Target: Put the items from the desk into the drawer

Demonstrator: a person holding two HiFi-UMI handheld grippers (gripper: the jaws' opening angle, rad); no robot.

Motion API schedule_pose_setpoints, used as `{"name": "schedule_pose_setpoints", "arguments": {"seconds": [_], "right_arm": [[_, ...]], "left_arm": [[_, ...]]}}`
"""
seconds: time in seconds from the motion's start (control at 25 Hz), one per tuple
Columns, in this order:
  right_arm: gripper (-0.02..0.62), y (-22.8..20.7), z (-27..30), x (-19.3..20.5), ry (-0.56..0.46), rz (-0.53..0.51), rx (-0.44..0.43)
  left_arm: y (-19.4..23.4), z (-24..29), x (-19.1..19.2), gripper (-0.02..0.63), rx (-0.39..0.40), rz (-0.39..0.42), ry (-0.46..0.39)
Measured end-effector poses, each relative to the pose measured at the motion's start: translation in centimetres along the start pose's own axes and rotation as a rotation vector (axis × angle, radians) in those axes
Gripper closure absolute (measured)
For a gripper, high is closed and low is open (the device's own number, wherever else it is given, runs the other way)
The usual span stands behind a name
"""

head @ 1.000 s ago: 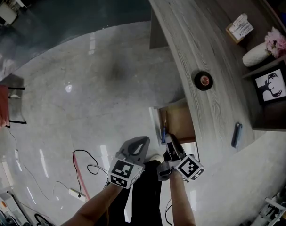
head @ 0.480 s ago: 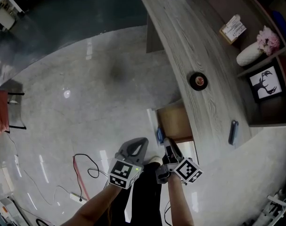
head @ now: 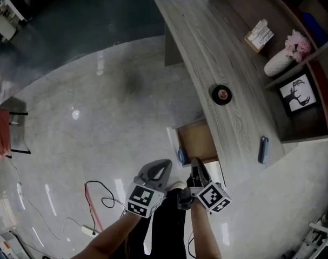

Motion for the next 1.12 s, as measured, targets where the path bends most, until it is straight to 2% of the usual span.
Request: {"name": "schedule_pose_setpoints", "arguments": {"seconds": [0.16,0.48,0.88,1.12], "right_arm": [[0.581,0.1,-1.0,-0.3,-0.016,-0.019,0.035],[0.583,3.3,-2.8,-1.8,-0.066,-0.072,-0.007],[0.583,7.3,-6.1,-3.3,-0.097,-0.392,0.033],[0.584,9.1,-8.5,-3.6,-0.132,-0.441,0.052]], "left_arm": [[-0.8,-0.5,-0.9,0.597,0.015,0.011,-0.007],[-3.3,-1.9,-2.8,0.597,0.068,0.04,-0.025],[-6.4,-3.6,-4.5,0.597,0.122,0.065,-0.028],[-8.1,-4.8,-5.9,0.597,0.166,0.084,-0.039]]}}
Point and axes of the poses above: the fingertips, and each gripper's own axes: z forward along the fingers, y to its left, x out of its underside, the point moved 2 cm from there along -z, backward along the fingers, and after that the axes turned 7 degrees about -z, right-handed, at the moved point
